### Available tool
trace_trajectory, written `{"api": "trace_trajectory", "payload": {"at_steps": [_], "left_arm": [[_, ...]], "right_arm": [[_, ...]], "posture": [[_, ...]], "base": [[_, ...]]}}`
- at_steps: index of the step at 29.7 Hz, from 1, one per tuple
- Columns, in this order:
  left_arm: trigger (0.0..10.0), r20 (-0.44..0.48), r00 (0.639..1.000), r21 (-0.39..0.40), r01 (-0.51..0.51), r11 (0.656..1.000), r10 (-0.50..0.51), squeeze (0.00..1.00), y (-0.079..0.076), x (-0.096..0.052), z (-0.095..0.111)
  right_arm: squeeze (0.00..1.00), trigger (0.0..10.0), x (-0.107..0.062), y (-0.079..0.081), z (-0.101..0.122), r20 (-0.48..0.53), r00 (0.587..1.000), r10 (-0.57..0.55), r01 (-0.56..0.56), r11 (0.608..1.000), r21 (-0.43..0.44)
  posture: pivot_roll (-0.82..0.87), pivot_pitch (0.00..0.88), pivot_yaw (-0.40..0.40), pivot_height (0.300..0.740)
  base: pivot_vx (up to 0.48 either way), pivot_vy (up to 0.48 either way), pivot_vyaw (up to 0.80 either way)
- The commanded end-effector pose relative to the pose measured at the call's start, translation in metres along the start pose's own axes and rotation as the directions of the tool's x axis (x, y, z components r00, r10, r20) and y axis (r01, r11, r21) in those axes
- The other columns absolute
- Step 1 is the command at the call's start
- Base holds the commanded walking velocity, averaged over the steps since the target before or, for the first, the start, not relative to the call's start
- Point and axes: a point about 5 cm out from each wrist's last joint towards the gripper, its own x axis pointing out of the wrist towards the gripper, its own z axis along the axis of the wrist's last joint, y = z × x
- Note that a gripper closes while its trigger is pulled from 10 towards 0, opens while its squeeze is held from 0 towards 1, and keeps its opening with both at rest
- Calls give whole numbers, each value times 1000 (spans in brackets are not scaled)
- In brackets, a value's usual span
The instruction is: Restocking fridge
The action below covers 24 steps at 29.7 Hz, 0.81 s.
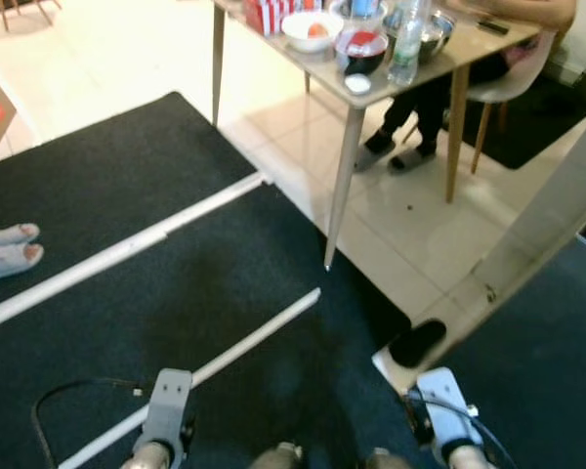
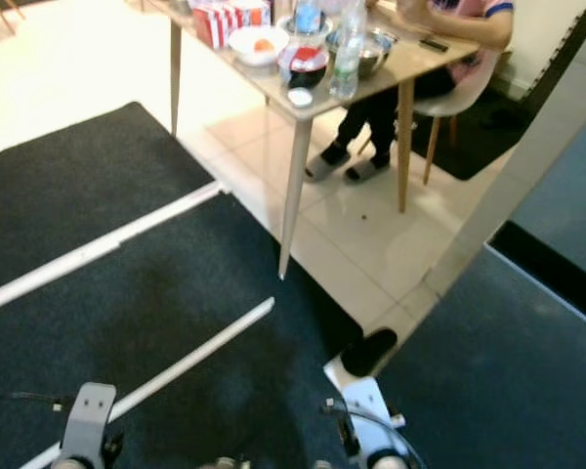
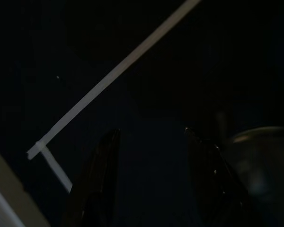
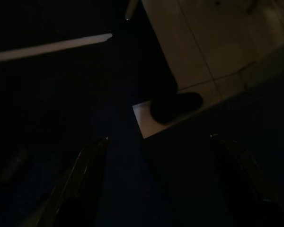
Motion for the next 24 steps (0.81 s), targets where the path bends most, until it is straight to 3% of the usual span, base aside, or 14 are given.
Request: {"api": "trace_trajectory", "payload": {"at_steps": [1,24], "left_arm": [[10000,-47,999,-3,-1,1000,1,0,-1,-5,-15],[10000,-58,998,-10,-5,1000,4,0,0,-5,-18]], "right_arm": [[0,10000,-1,4,-1,-2,1000,10,-10,1000,12],[0,10000,0,5,0,5,1000,9,-10,1000,15]], "posture": [[-70,165,-15,727],[-72,171,-17,727]], "base": [[0,0,800],[0,0,800]]}}
